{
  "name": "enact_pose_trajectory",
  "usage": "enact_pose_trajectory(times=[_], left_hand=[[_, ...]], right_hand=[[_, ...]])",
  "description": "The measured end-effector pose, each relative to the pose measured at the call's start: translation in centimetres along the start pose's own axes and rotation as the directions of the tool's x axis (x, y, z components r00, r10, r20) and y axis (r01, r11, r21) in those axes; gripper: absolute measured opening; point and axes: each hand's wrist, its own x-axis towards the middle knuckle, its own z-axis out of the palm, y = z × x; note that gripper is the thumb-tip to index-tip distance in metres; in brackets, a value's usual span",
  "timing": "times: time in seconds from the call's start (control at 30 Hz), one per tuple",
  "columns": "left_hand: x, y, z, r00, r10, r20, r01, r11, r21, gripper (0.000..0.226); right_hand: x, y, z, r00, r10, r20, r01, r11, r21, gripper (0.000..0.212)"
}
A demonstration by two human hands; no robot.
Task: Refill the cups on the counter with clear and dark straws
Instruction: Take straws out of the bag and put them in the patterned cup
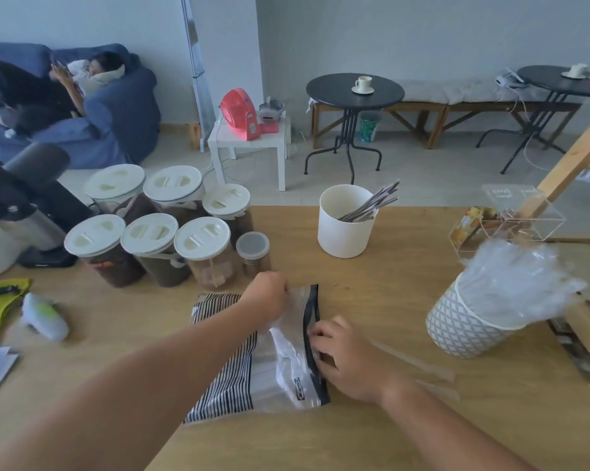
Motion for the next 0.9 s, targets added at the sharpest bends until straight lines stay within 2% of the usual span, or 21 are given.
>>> enact_pose_trajectory(times=[0.1,0.17,0.27,0.33,0.43,0.6,0.73,0.83,0.9], left_hand=[[0.2,0.0,0.1,1.0,0.012,-0.01,-0.012,0.998,-0.056,0.019],[0.1,0.1,0.2,1.0,0.024,-0.003,-0.024,0.997,-0.07,0.022],[0.1,0.5,0.1,0.999,0.033,-0.018,-0.035,0.995,-0.093,0.024],[0.1,0.7,-0.1,0.999,0.034,-0.015,-0.035,0.994,-0.102,0.026],[0.1,0.7,-0.6,0.999,0.036,-0.01,-0.037,0.992,-0.123,0.026],[0.0,0.8,-1.4,0.995,0.098,0.023,-0.095,0.99,-0.106,0.024],[-0.4,1.1,-1.7,0.979,0.171,0.113,-0.168,0.985,-0.038,0.023],[-0.9,1.2,-1.5,0.96,0.23,0.16,-0.23,0.973,-0.017,0.021],[-1.3,1.1,-1.5,0.943,0.27,0.192,-0.271,0.962,-0.022,0.018]], right_hand=[[0.6,-1.2,0.8,0.996,-0.046,0.074,0.053,0.993,-0.105,0.042],[1.3,-1.9,1.4,0.987,-0.027,0.156,0.064,0.968,-0.243,0.057],[2.3,-2.8,2.0,0.978,0.032,0.205,0.039,0.942,-0.333,0.066],[2.9,-3.4,2.1,0.97,0.053,0.236,0.037,0.933,-0.358,0.052],[3.4,-4.0,2.2,0.963,0.059,0.264,0.04,0.934,-0.355,0.006],[3.5,-4.4,3.0,0.942,0.089,0.325,0.054,0.912,-0.407,0.027],[3.4,-5.3,3.0,0.917,0.131,0.378,-0.019,0.958,-0.285,0.022],[3.3,-5.7,2.4,0.911,0.136,0.389,-0.064,0.979,-0.191,0.027],[3.3,-5.5,1.9,0.91,0.12,0.397,-0.039,0.978,-0.205,0.027]])
